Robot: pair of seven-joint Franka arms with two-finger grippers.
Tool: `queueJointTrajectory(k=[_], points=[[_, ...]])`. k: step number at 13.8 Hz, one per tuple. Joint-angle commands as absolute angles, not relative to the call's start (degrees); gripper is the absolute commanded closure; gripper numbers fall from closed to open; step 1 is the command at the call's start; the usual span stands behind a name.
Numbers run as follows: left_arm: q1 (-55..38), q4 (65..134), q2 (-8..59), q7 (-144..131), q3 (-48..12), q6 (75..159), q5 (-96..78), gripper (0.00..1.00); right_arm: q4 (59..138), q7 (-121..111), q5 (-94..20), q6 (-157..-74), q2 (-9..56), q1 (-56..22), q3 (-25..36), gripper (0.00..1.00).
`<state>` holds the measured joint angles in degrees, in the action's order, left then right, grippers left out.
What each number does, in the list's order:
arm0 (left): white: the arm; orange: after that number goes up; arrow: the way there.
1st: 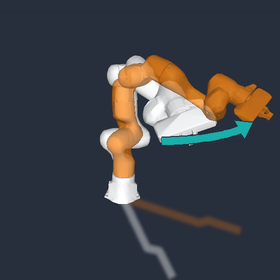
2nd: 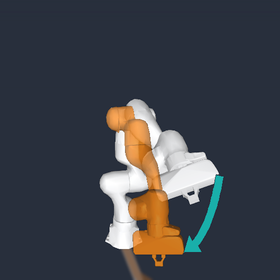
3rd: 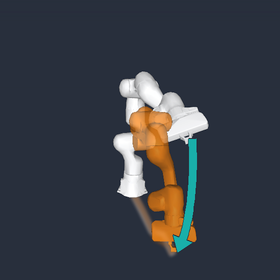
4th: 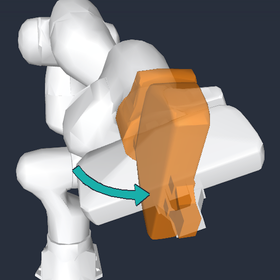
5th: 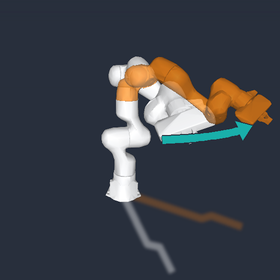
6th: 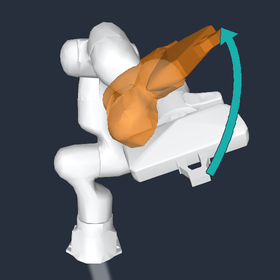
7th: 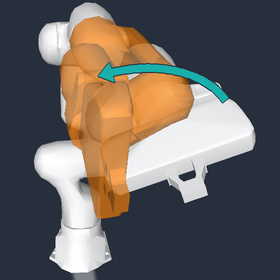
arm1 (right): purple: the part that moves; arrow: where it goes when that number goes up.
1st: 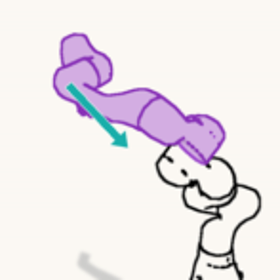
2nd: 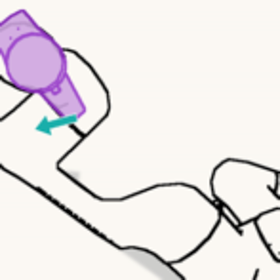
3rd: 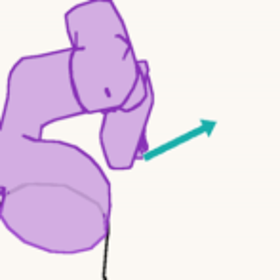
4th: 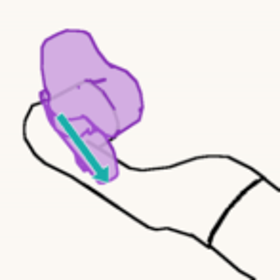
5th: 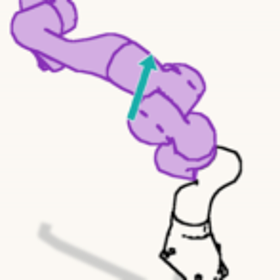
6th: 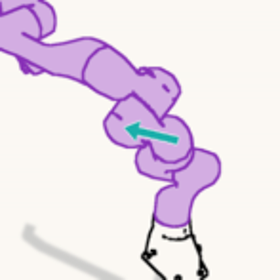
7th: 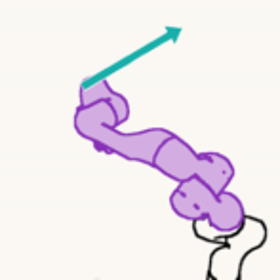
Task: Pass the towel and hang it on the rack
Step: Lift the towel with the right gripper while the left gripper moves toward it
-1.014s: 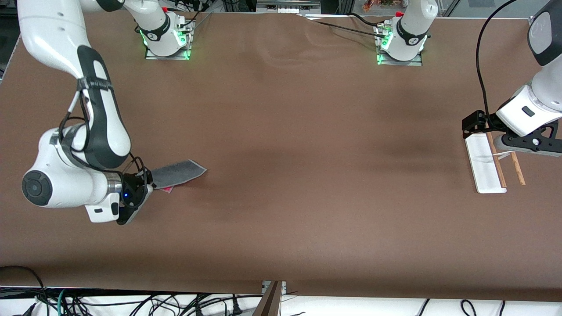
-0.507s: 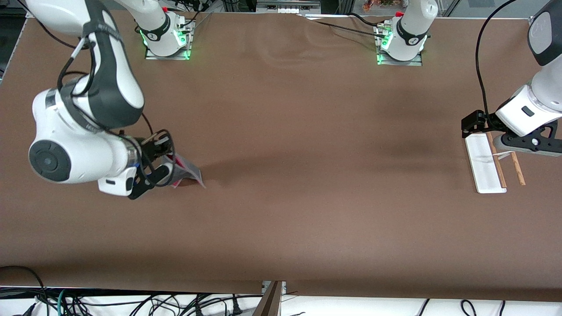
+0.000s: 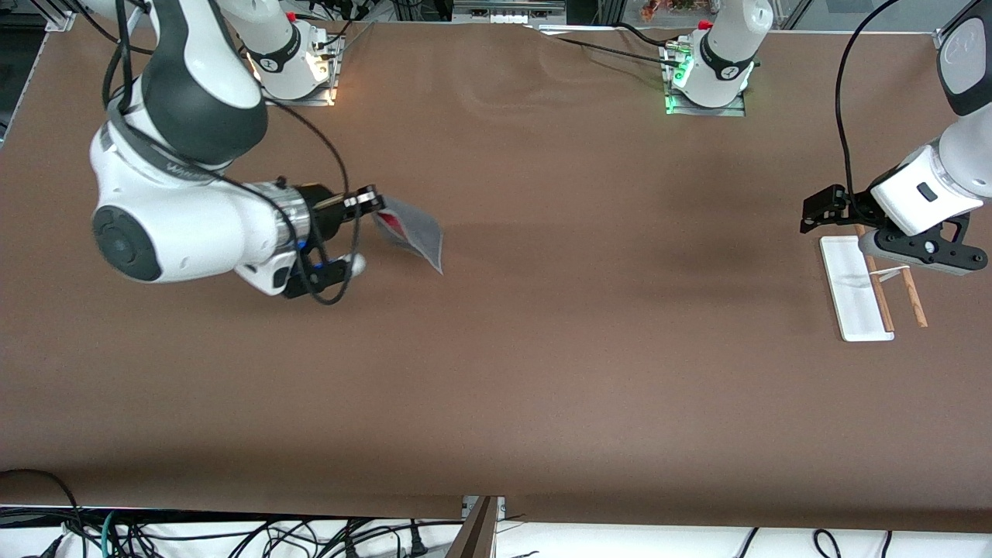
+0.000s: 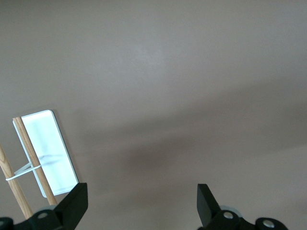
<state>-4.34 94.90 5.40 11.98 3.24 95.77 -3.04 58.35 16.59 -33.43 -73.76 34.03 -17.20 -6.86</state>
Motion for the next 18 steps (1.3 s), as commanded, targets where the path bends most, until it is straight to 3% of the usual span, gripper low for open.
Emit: queueJointTrajectory(k=[1,7,13,18], points=[[-3.9,93.3,6.0,18.1,3.3,93.1,-7.5,0.00,57.2,23.4,-34.8,-76.4,33.4,-17.1,-12.8,1.00],[-4.1,93.8,8.7,35.5,3.1,89.6,-22.7,0.00,57.2,30.9,-35.6,-80.8,33.4,-17.1,-21.8,1.00],[-4.9,94.3,15.0,56.5,2.7,88.3,-40.8,0.00,56.7,30.2,-35.0,-80.5,32.5,-17.6,-24.4,1.00],[-5.3,97.4,19.6,71.8,-3.8,89.8,-52.2,0.00,55.8,30.9,-35.2,-81.1,31.9,-20.5,-25.0,1.00]])
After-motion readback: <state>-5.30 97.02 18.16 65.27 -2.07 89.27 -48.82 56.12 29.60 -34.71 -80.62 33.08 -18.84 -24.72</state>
